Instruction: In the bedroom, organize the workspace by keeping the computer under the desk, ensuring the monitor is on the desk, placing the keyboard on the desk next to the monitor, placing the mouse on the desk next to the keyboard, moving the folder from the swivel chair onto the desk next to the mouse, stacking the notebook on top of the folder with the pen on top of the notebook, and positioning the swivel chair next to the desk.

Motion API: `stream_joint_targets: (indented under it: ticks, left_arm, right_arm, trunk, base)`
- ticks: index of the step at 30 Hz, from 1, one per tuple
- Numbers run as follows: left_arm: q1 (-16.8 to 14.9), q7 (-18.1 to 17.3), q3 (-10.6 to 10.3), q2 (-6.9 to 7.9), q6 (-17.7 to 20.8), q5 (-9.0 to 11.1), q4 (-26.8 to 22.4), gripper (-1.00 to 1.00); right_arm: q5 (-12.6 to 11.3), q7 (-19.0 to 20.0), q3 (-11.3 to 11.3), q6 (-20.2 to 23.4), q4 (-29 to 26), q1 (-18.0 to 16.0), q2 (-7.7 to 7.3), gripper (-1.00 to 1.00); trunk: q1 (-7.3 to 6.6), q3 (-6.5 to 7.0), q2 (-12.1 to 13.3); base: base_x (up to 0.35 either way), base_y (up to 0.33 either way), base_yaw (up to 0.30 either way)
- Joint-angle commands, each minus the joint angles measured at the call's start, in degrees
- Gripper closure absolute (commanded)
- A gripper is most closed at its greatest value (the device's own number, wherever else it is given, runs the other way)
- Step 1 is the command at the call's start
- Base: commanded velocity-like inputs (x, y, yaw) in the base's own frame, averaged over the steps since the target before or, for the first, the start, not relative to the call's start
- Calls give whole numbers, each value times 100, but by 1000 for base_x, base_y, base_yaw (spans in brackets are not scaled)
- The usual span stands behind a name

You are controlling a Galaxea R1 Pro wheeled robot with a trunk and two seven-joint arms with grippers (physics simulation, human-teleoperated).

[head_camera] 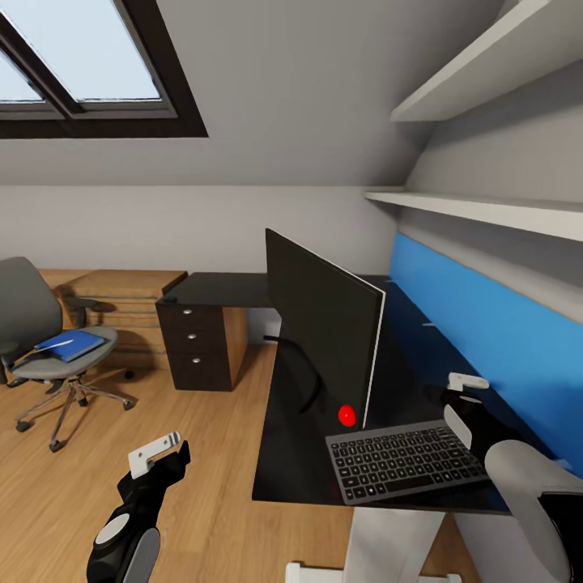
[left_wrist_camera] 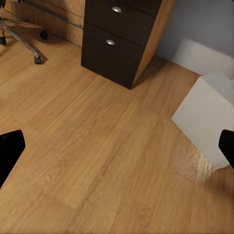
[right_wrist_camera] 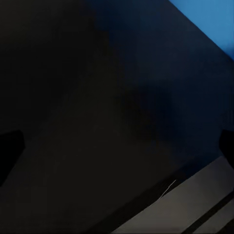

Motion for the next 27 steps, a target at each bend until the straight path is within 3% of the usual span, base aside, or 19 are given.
stream_joint_targets:
  ticks: [1, 27]
  left_arm:
    - [-3, 45, -6, 1, 15, 49, -8, -100]
    - [-2, 47, -5, 1, 15, 50, -8, -100]
  right_arm:
    - [-45, -28, 26, 33, -13, -2, -4, -100]
    - [-45, -292, 32, 45, -12, -2, -6, -100]
  trunk:
    - [22, -25, -45]
    - [593, -492, -1088]
  base:
    - [0, 0, 0]
    - [0, 0, 0]
